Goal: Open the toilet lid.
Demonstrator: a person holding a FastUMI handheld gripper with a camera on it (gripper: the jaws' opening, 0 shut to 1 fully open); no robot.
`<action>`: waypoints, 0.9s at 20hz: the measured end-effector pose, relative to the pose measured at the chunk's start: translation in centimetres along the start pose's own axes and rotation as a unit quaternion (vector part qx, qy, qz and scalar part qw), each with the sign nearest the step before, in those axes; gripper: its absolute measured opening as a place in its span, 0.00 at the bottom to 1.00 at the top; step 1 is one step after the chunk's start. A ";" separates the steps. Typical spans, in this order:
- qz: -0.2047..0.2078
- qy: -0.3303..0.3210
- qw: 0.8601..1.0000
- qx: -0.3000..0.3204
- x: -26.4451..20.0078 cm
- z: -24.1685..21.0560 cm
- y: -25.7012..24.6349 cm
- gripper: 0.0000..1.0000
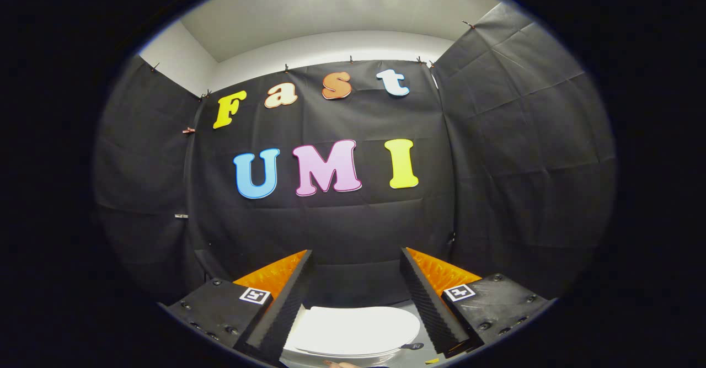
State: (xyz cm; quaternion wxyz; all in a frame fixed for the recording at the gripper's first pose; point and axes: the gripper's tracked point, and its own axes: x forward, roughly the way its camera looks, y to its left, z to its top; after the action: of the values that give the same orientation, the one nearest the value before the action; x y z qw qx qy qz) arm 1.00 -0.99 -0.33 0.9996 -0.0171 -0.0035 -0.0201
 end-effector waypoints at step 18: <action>-0.110 0.109 0.970 0.187 7.7 -17.5 -14.4 0.99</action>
State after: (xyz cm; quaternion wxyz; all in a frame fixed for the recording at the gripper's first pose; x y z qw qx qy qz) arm 8.20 -16.27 -17.31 0.9711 0.1728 0.1004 -0.1307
